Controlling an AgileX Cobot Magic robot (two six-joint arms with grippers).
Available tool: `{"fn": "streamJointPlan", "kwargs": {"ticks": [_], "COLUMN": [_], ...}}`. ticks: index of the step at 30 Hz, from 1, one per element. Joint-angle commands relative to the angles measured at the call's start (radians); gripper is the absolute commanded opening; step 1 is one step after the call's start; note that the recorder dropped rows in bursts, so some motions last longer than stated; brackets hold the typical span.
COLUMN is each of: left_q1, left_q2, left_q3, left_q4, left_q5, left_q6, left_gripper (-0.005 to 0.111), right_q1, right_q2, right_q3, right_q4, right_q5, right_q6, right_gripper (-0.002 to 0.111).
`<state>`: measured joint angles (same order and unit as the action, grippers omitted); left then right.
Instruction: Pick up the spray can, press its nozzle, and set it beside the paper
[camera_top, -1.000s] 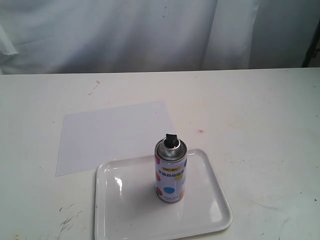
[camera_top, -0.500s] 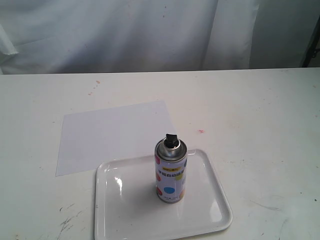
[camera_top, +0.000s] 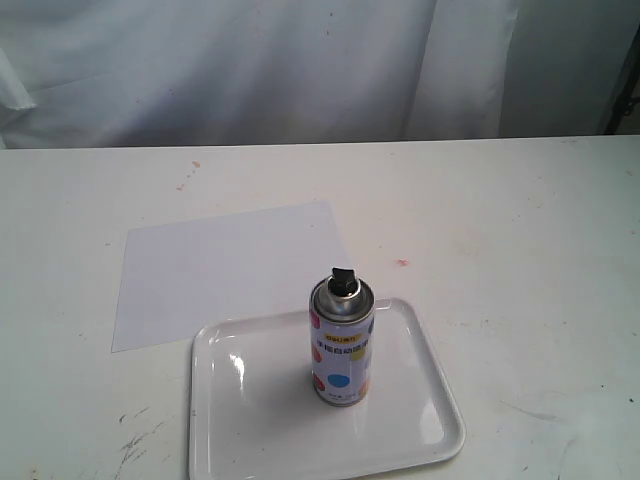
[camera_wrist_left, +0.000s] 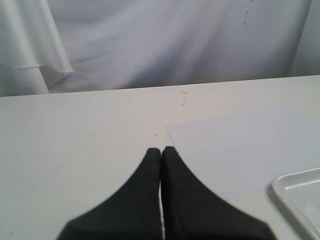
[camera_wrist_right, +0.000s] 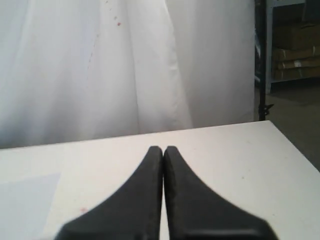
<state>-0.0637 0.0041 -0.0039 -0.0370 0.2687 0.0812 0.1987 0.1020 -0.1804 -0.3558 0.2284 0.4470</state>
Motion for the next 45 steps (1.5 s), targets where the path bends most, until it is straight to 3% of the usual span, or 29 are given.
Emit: {"fn": "streamJointPlan", "kwargs": {"ticks": [1, 13, 20, 27, 45], "left_q1": [-0.006, -0.006, -0.006, -0.006, -0.006], "left_q2": [-0.004, -0.004, -0.004, -0.004, -0.004], "left_q3": [0.004, 0.004, 0.004, 0.004, 0.004], "left_q4": [-0.002, -0.002, -0.002, -0.002, -0.002], "left_q5": [-0.003, -0.003, -0.003, -0.003, -0.003], "left_q6": [0.002, 0.004, 0.004, 0.004, 0.004], "left_gripper": [0.000, 0.000, 0.000, 0.000, 0.000], "right_q1": [-0.006, -0.012, -0.111, -0.112, -0.112], "right_q2": [-0.005, -0.015, -0.091, -0.102, -0.102], "right_q3": [0.031, 0.153, 0.180, 0.180, 0.180], "right_q4": [0.404, 0.416, 0.416, 0.381, 0.371], "right_q5": [0.007, -0.022, -0.014, 0.095, 0.118], "right_q6": [-0.510, -0.499, -0.489, -0.493, -0.493], "right_gripper": [0.000, 0.000, 0.000, 0.000, 0.000]}}
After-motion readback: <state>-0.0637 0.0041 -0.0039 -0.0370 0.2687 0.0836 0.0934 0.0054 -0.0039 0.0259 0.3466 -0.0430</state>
